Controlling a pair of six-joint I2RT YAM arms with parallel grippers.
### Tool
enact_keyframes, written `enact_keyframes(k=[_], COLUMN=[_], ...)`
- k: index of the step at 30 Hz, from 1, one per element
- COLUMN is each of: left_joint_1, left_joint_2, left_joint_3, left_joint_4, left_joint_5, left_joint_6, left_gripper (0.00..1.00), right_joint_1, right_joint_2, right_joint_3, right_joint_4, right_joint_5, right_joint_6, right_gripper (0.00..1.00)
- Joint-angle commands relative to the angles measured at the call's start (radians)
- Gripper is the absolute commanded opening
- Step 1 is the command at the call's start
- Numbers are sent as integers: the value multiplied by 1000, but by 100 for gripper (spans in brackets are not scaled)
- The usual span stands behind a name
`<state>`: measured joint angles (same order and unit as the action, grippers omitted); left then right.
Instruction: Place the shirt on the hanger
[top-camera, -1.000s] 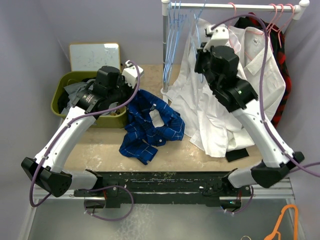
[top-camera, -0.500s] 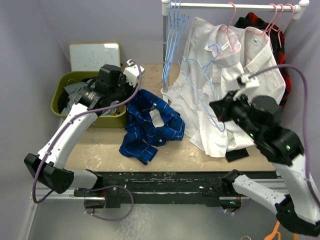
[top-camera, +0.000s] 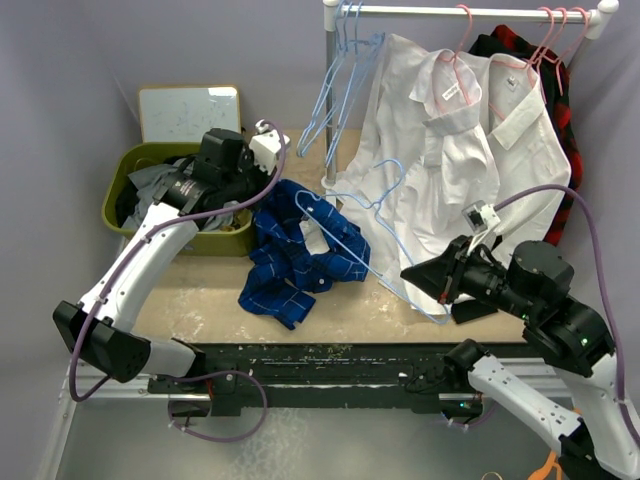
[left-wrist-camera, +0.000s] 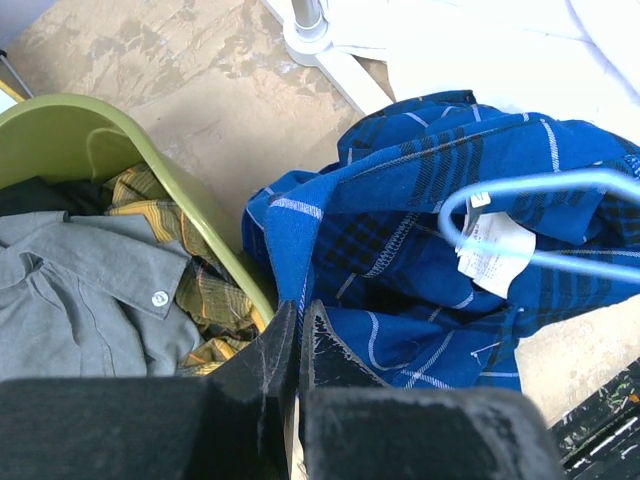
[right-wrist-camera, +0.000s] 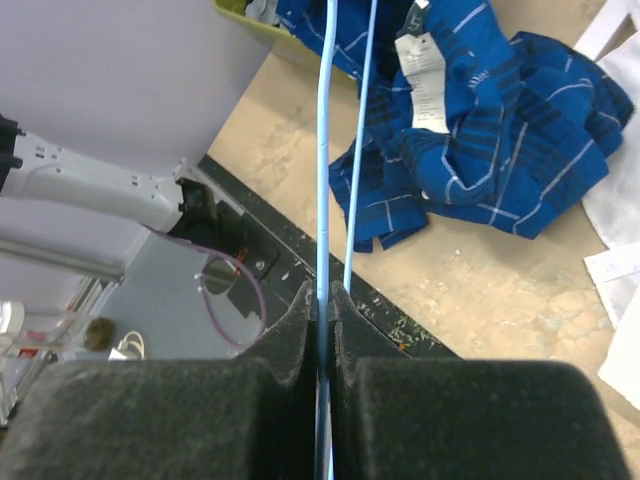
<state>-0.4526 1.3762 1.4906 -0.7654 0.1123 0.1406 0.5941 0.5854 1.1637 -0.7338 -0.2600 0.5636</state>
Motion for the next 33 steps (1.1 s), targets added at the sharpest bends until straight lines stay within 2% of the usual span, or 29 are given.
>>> enact_keyframes(k=[1,11,23,33], left_joint_1=[5,6,9,12], left_joint_2=[-9,-35,-59,-56], left_joint_3=[50,67,125,134], left_joint_4=[19,-12,-76,-76], left_joint_5=[38,179,316,283], left_joint_6=[-11,-10,1,5], left_gripper=[1,2,3,3], right_joint_1=[0,0,2,4], right_joint_2=[30,124,186,219], right_joint_3=[-6,-69,-49,93], right_joint_4=[110,272,287,135], right_joint_5=[-157,-180,-56,77], right_joint_6=[12,-10,-54,-84], right_gripper=[0,0,0,0])
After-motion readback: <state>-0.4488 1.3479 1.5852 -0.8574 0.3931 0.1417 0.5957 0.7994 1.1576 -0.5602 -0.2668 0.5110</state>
